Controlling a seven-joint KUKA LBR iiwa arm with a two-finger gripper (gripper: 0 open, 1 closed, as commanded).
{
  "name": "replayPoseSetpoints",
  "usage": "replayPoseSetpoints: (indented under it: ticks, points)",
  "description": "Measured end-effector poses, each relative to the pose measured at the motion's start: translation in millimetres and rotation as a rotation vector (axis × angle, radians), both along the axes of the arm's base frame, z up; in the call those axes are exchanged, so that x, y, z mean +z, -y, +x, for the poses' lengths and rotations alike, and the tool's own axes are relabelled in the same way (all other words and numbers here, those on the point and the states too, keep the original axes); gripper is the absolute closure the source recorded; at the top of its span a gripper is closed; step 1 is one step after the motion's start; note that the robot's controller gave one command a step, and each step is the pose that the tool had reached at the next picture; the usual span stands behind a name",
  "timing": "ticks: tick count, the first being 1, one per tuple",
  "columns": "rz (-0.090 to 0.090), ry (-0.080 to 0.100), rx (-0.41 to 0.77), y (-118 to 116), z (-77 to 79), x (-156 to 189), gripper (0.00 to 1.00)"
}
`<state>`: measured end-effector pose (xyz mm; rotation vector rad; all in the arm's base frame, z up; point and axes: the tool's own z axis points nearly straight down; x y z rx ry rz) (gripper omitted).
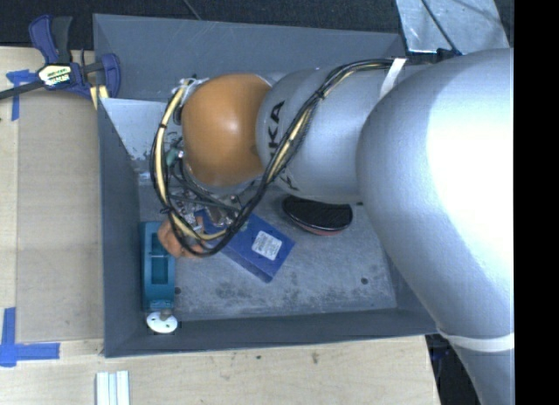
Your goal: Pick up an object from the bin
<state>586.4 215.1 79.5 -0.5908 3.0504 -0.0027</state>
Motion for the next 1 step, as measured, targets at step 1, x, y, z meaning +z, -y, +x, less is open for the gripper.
replayPoseSetpoints:
  ticks: [1]
  points:
    - [-0.004, -0.032, -0.014, -20.9, 4.0, 196.5, 1.0]
